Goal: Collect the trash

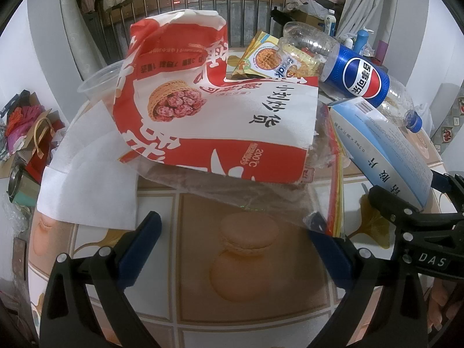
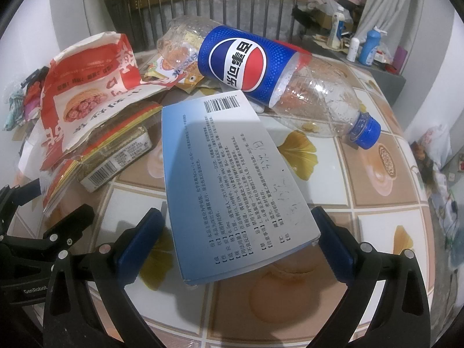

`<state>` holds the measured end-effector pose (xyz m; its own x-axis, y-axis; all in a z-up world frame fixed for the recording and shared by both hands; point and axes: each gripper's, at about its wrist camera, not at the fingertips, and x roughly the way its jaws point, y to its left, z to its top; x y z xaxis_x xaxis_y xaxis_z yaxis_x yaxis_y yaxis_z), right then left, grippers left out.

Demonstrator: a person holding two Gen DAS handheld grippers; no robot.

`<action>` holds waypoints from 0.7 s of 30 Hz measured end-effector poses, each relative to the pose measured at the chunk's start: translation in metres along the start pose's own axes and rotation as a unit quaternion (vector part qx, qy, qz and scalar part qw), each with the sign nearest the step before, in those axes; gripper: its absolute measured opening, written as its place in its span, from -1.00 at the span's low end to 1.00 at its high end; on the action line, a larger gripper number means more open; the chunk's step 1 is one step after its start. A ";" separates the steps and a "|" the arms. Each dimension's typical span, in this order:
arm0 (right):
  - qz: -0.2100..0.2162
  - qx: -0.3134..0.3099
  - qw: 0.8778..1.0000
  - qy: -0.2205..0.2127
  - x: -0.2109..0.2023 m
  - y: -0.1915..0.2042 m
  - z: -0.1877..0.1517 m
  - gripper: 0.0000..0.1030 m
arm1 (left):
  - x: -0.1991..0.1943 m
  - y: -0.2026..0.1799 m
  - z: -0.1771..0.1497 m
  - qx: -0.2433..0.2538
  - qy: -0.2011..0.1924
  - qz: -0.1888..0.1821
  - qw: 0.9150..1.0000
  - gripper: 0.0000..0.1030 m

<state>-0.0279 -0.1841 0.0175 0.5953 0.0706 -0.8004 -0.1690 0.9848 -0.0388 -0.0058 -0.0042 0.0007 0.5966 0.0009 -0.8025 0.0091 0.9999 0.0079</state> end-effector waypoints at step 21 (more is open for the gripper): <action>-0.001 0.002 1.000 0.001 0.002 -0.001 0.002 0.88 | 0.001 0.000 0.001 0.000 0.000 0.000 1.000 0.93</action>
<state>-0.0249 -0.1849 0.0175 0.5936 0.0684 -0.8018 -0.1643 0.9857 -0.0375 -0.0048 -0.0038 0.0007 0.5968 0.0010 -0.8024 0.0092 0.9999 0.0081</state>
